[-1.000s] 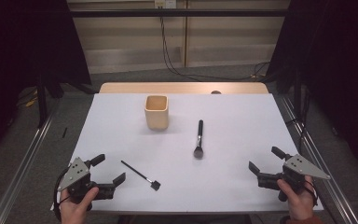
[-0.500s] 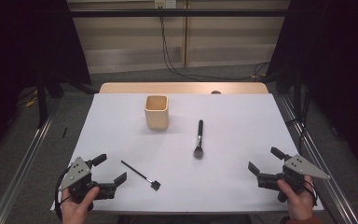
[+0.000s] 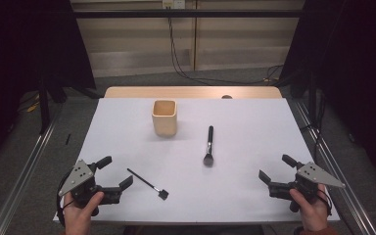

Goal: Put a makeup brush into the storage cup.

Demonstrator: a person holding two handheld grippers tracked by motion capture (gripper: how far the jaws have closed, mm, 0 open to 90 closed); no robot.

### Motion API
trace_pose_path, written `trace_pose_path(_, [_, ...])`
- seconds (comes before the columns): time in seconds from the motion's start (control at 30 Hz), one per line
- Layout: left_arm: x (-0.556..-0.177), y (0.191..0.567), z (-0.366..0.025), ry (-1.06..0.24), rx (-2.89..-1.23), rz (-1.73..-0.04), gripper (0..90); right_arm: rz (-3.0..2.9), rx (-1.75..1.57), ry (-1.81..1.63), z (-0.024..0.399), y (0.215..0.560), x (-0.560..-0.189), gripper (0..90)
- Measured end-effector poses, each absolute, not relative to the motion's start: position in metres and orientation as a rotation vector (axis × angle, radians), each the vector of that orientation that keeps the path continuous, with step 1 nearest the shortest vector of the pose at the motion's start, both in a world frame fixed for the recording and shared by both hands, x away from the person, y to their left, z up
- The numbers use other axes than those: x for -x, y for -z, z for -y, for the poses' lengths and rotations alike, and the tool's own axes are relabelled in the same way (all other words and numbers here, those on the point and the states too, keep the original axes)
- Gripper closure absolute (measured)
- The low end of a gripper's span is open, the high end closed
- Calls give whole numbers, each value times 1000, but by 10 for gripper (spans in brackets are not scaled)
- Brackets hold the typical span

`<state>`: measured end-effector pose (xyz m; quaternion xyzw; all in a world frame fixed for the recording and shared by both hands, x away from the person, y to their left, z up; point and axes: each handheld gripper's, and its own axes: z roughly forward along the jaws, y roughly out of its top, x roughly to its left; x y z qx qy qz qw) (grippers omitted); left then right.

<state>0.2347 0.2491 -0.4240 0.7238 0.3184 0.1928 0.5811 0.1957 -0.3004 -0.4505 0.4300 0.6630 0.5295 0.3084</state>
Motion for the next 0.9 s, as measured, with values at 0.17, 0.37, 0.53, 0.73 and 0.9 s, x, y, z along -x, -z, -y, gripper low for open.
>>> trace_pose_path(0.17, [-237,419,-245,-463,-1709,-720,13,-1746,-1130,-1403,300,450,-195,1])
trace_pose_path(0.37, [-244,416,-241,-454,-1730,-712,17,-1740,-1131,-1403,299,450,-195,1])
trace_pose_path(0.53, [-251,413,-234,-458,-1749,-677,27,-1738,-1130,-1402,298,450,-195,0])
trace_pose_path(0.73, [-260,409,-224,-432,-1756,-645,27,-1736,-1131,-1402,299,450,-194,0])
trace_pose_path(0.9, [-271,406,-219,-432,-1750,-631,27,-1732,-1134,-1404,299,450,-194,0])
